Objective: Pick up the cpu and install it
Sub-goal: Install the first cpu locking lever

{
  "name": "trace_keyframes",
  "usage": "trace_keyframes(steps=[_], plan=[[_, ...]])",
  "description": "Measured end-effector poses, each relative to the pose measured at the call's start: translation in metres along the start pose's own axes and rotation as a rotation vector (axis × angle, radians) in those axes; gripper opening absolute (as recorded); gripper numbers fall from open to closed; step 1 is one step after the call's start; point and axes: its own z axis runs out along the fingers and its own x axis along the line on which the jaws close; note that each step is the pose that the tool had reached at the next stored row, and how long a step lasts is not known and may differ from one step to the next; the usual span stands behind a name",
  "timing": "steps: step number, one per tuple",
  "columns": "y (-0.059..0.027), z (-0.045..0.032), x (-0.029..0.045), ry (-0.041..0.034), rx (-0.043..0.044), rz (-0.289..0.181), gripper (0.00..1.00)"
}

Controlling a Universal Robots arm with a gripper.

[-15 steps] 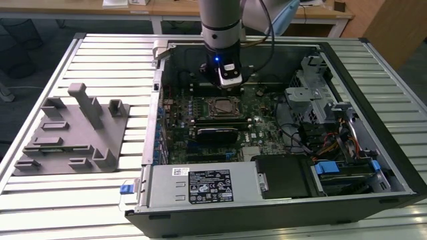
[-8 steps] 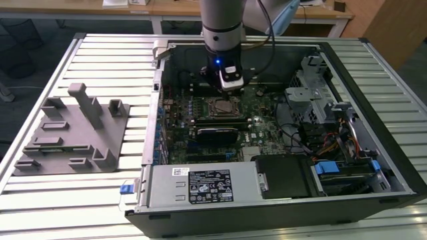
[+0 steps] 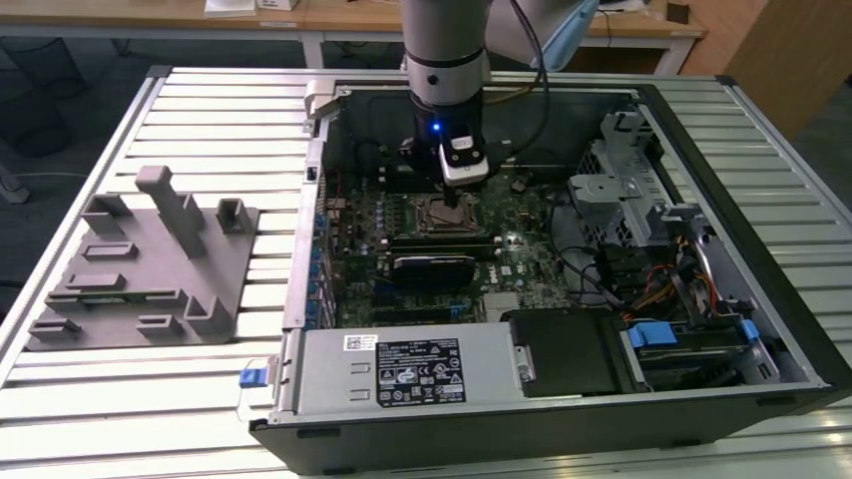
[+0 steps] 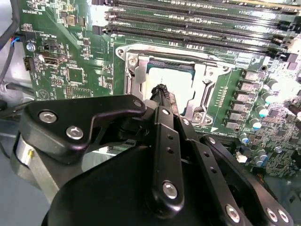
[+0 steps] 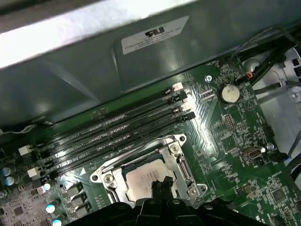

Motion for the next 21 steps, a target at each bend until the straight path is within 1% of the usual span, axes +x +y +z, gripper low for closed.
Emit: trace_keyframes(steps=[2, 3, 4, 5, 6, 11, 12, 21], plan=[[0.0000, 0.0001, 0.0000, 0.0006, 0.0005, 0.000, 0.11], [0.0000, 0.0005, 0.0000, 0.0070, 0.0029, 0.000, 0.11], [0.0000, 0.0009, -0.0001, 0.0192, 0.0084, 0.000, 0.11], [0.0000, 0.0013, -0.0003, 0.0345, 0.0153, 0.000, 0.11], [0.0001, 0.0015, -0.0004, 0.0446, 0.0197, 0.001, 0.11], [0.0001, 0.0014, -0.0005, 0.0460, 0.0205, 0.000, 0.11], [0.0003, 0.0015, -0.0008, 0.0464, 0.0198, -0.006, 0.11], [0.0010, 0.0022, -0.0023, 0.0524, 0.0104, -0.114, 0.11]])
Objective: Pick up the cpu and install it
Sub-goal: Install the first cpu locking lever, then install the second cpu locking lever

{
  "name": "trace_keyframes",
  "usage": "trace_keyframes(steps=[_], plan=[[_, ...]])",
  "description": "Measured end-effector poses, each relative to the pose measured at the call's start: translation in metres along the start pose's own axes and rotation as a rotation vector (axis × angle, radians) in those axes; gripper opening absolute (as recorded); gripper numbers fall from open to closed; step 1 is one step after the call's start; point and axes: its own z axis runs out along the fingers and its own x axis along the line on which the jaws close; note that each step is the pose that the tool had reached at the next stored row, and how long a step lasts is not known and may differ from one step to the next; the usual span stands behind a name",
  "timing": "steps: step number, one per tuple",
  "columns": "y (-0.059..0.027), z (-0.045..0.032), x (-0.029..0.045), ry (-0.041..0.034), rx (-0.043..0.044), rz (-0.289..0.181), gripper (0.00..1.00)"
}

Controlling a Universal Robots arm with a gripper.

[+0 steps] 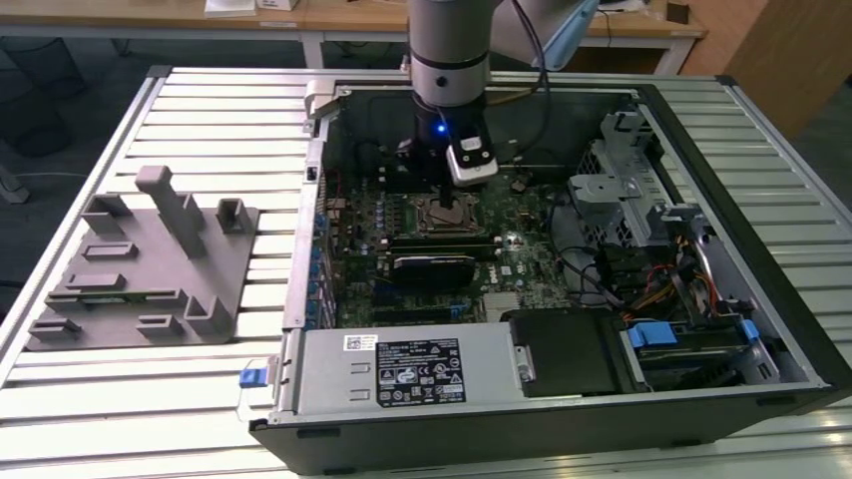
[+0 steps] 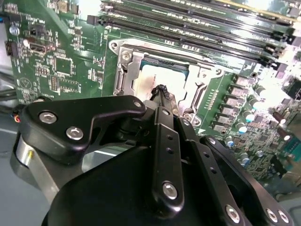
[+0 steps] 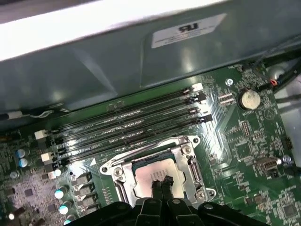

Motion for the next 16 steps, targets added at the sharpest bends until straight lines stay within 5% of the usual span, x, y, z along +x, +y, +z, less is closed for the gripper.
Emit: trace_keyframes(steps=[16], plan=[[0.0007, 0.0004, -0.0024, 0.0009, -0.0011, -0.018, 0.11]])
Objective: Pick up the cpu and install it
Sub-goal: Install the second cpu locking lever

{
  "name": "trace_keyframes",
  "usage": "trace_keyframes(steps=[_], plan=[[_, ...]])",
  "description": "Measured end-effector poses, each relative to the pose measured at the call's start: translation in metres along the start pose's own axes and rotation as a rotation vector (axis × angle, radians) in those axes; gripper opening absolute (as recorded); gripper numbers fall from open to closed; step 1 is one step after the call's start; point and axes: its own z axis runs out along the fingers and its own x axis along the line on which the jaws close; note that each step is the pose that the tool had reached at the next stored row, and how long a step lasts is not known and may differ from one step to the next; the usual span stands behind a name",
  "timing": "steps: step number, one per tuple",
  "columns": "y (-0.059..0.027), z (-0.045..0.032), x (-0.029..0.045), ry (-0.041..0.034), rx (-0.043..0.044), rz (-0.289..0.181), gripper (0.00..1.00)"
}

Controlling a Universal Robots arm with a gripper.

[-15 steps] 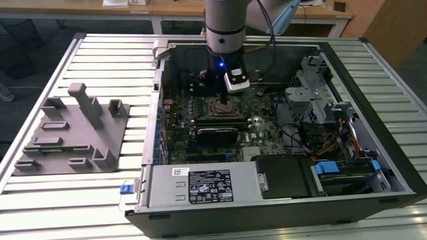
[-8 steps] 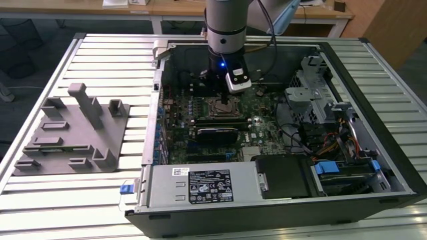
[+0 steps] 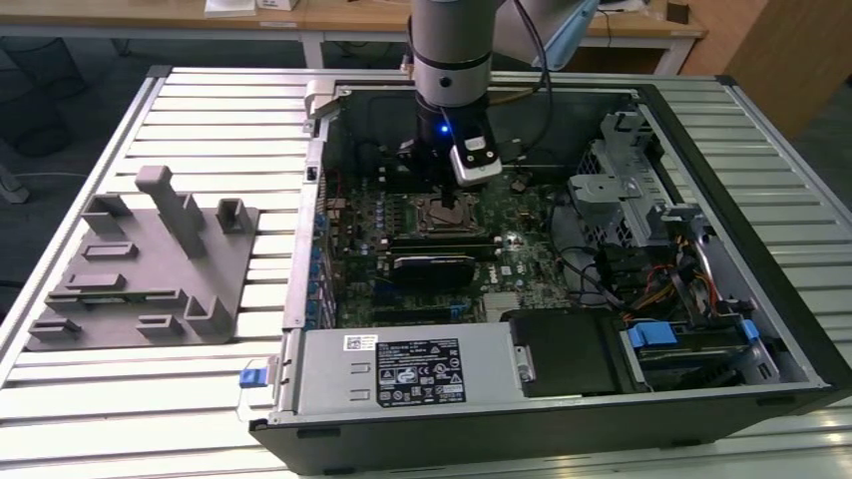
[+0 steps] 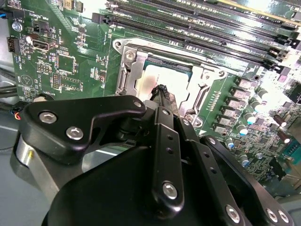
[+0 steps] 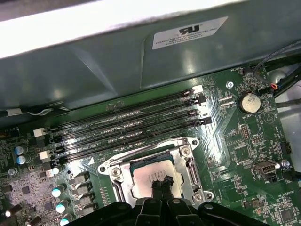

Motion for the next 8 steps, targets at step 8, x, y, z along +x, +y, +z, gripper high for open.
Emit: trace_keyframes(steps=[8], plan=[[0.0005, -0.0112, -0.0007, -0.0001, 0.0000, 0.000, 0.11]])
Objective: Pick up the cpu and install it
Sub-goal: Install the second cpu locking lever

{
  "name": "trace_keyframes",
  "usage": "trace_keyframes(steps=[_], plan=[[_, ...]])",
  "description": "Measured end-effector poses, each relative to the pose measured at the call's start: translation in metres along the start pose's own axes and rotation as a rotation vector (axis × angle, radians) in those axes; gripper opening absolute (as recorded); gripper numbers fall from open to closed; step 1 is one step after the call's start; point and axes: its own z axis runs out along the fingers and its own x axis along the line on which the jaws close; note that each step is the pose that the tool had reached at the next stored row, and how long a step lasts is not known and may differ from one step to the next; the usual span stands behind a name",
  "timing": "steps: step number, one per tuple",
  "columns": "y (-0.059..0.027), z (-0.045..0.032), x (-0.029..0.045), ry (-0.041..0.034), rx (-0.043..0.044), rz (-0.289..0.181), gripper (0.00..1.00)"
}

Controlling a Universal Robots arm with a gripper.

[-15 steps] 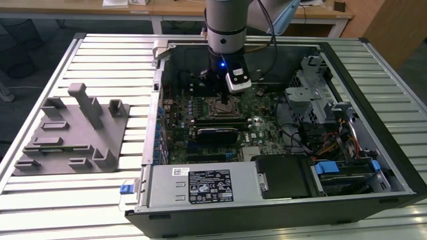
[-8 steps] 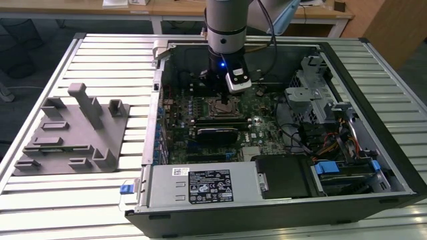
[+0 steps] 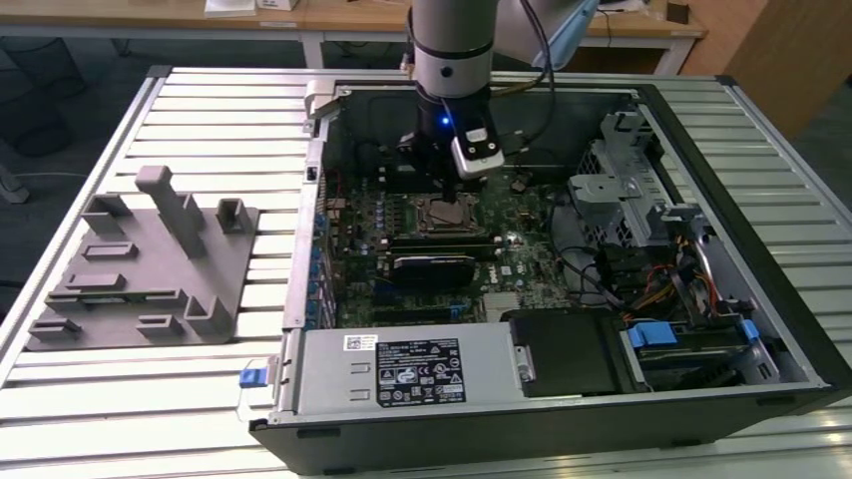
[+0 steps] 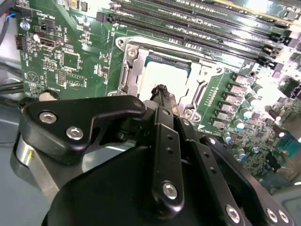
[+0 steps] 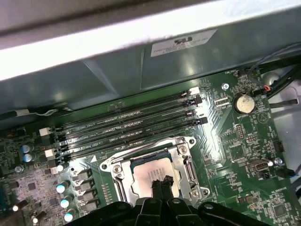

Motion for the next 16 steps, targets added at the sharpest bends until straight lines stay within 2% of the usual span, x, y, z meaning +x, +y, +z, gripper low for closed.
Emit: trace_keyframes(steps=[6, 16], plan=[[0.0002, -0.0044, -0.0004, -0.0008, 0.0029, -0.001, 0.11], [-0.0046, -0.0045, -0.0034, 0.0009, 0.0024, -0.017, 0.11]])
